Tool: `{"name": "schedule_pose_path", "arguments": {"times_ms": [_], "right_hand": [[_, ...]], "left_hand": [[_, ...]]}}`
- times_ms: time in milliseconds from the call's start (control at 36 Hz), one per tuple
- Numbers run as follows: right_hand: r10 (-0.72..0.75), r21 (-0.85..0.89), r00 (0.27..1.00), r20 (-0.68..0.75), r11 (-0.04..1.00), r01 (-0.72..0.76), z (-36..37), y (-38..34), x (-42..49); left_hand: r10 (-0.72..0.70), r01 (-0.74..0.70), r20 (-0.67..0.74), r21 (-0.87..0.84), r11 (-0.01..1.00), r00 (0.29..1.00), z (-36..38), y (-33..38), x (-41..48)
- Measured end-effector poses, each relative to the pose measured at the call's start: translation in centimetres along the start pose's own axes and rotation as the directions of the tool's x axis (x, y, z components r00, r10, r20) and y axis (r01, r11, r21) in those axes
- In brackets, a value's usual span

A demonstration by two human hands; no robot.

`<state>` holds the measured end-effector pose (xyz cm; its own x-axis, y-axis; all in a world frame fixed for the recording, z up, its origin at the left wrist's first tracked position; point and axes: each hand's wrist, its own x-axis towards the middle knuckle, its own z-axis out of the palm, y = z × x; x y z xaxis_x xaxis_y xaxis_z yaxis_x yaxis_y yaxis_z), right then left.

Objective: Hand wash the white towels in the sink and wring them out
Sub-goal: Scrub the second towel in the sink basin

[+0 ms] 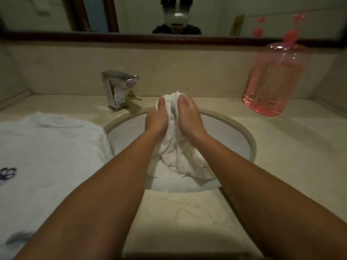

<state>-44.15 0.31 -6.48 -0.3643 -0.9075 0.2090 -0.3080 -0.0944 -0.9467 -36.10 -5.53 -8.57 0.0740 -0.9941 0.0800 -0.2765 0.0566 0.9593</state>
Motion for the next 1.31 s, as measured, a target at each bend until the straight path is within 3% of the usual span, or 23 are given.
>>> {"name": "schedule_pose_path", "arguments": {"times_ms": [83,194,333,528,611,694,778,861,917,972,1028,1083,1139,1194,1222,1278,1306], "right_hand": [[0.004,-0.007,1.000,0.000,1.000,-0.004,0.6,0.1,-0.3],[0.172,0.108,0.984,-0.038,0.980,-0.167,-0.5,-0.4,0.7],[0.103,0.163,0.994,0.040,0.981,-0.108,-0.5,-0.4,-0.7],[0.160,0.166,0.986,-0.051,0.975,-0.150,-0.8,0.0,2.7],[0.175,0.140,0.984,0.032,0.974,-0.178,-0.9,0.1,1.6],[0.074,0.127,0.994,0.074,0.988,-0.083,-1.0,0.4,0.6],[0.027,0.082,1.000,-0.002,0.996,-0.027,-1.8,0.3,2.2],[0.150,0.019,0.988,-0.024,0.989,-0.149,-3.1,1.2,4.3],[0.240,-0.125,0.961,-0.136,0.958,-0.256,-4.0,1.9,5.0],[0.188,-0.193,0.952,-0.242,0.952,-0.237,-4.6,1.9,4.3],[0.064,-0.105,0.989,-0.131,0.991,-0.078,-4.5,1.6,3.2],[0.014,-0.021,0.999,0.031,1.000,-0.014,-4.0,1.5,2.3],[-0.026,-0.033,0.996,0.085,0.999,0.029,-3.8,1.8,2.0],[-0.046,0.009,0.997,0.067,0.999,0.045,-4.2,2.3,2.3],[-0.046,0.056,0.997,0.066,0.998,0.042,-4.6,2.4,2.6],[-0.043,0.148,0.995,0.086,0.989,0.030,-5.5,2.4,2.9],[-0.032,0.196,0.995,0.094,0.981,0.013,-5.7,2.2,3.0]], "left_hand": [[0.005,-0.003,0.014,-0.119,0.993,1.000,0.1,1.2,-1.6],[0.135,-0.127,0.034,-0.172,0.977,0.990,1.1,2.4,-2.7],[0.069,-0.079,-0.059,-0.194,0.978,0.996,0.3,2.2,-1.5],[0.180,-0.156,0.106,-0.199,0.968,0.978,0.9,2.8,-2.4],[0.158,-0.157,-0.005,-0.140,0.978,0.987,0.6,2.4,-1.3],[0.068,-0.077,-0.064,-0.158,0.984,0.996,0.1,2.3,-0.5],[0.086,-0.067,0.077,-0.227,0.972,0.993,0.2,2.6,-1.5],[0.170,-0.128,0.191,-0.213,0.969,0.967,1.5,2.7,-2.4],[0.105,-0.067,0.156,-0.229,0.971,0.982,1.9,2.6,-1.7],[-0.044,0.107,0.210,-0.298,0.948,0.977,1.5,2.4,-0.7],[-0.091,0.239,0.369,-0.379,0.894,0.925,1.0,1.8,-0.1],[-0.028,0.258,0.456,-0.451,0.854,0.890,0.7,2.0,-0.4],[0.022,0.279,0.526,-0.487,0.828,0.850,0.6,2.4,-0.9],[0.067,0.218,0.521,-0.467,0.857,0.851,0.2,2.9,-1.0],[0.102,0.104,0.459,-0.402,0.910,0.883,-0.3,3.3,-1.0],[0.235,-0.214,0.188,-0.124,0.969,0.954,-1.2,3.9,-0.4],[0.334,-0.335,0.030,0.011,0.942,0.942,-1.6,3.9,0.0]]}}
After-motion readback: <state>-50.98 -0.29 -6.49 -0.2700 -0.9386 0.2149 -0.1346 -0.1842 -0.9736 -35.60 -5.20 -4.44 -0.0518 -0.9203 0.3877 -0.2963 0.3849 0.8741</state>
